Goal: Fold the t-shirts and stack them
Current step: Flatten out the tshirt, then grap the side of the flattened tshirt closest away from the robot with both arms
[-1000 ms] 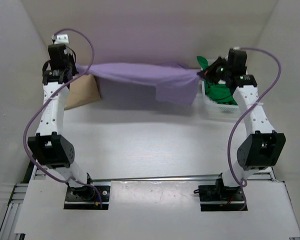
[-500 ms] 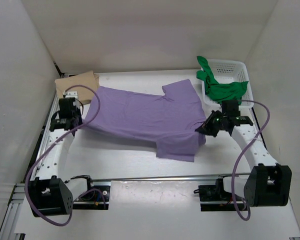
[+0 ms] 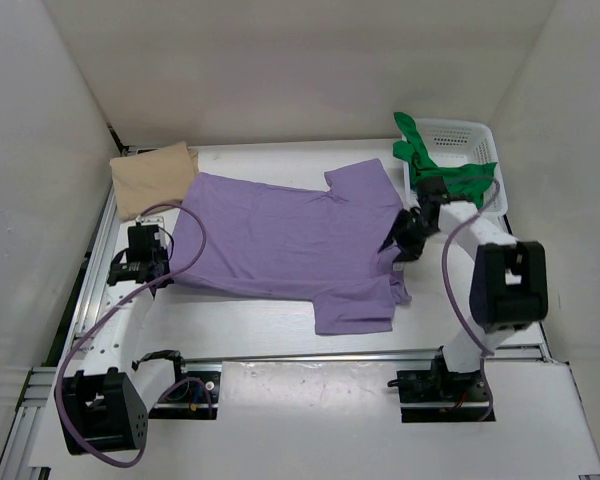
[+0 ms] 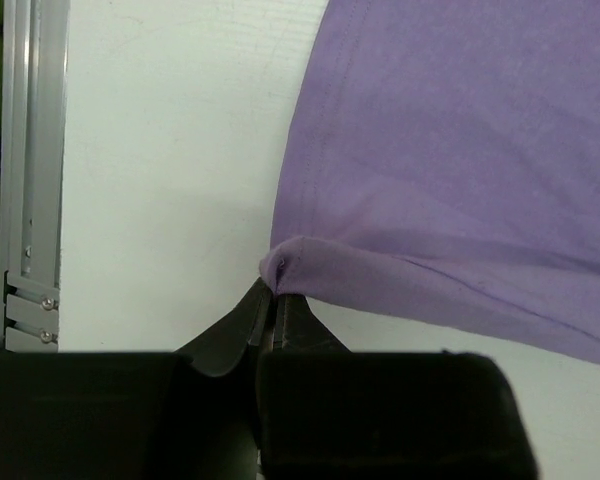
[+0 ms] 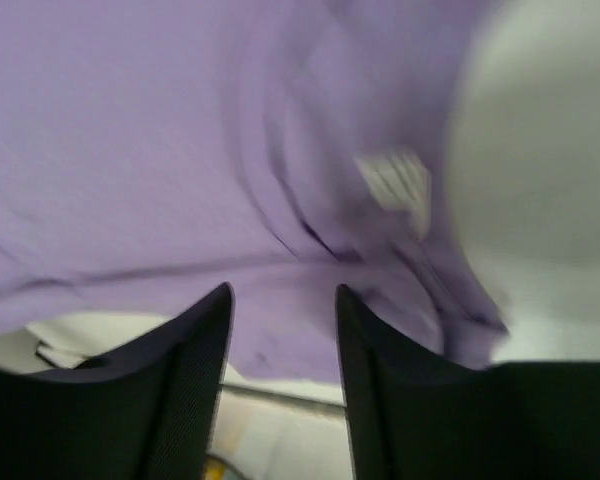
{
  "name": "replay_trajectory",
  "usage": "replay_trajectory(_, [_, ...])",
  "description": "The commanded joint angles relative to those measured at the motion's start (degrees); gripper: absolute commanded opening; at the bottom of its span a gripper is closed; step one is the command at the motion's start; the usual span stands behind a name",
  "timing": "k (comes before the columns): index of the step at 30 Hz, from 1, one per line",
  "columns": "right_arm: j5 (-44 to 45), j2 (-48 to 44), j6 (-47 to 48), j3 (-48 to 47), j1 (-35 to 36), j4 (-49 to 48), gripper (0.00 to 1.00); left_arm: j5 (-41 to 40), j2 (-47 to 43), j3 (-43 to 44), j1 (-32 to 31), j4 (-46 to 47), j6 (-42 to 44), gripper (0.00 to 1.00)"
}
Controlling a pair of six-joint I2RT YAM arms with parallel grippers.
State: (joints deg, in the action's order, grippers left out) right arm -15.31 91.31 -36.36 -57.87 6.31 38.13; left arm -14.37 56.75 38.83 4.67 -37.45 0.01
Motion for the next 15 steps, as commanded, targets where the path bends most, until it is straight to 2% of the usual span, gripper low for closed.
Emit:
replay_trajectory(1, [5.5,6.0,5.3,-13.1,3.4,3.5,0.55,1.3,1.2,1.1,0.3,-0.2,0.0,0.10])
replay_trajectory(3, [10.0,7.1,7.0,-18.0,5.6,9.0,0.58,1.3,1.7,1.8,0.3,-1.5,0.0,0.10])
replay_trajectory(5, [13.8,2.9,7.7,-16.8,8.7,10.8,0.65,2.0,1.7,1.8,0.3,-2.0,0.0,0.10])
replay_trajectory(7, [18.9,-1.6,5.3,-10.2,10.7,11.6,0.67,2.6,0.6,1.8,0.3,-2.0,0.0,0.10])
replay_trajectory(10, [20.3,-12.0,-1.0,-1.3,13.6,12.3,0.69,3.6,0.1,1.8,0.3,-2.5,0.0,0.10])
replay_trajectory(12, [18.8,-19.2,-3.6,6.8,15.2,12.3,0.65,3.6,0.1,1.3,0.3,-2.5,0.0,0.10])
replay_trajectory(15, [18.3,-26.9,-7.6,14.5,16.8,11.3,0.51,4.2,0.1,1.2,0.3,-2.5,0.0,0.10])
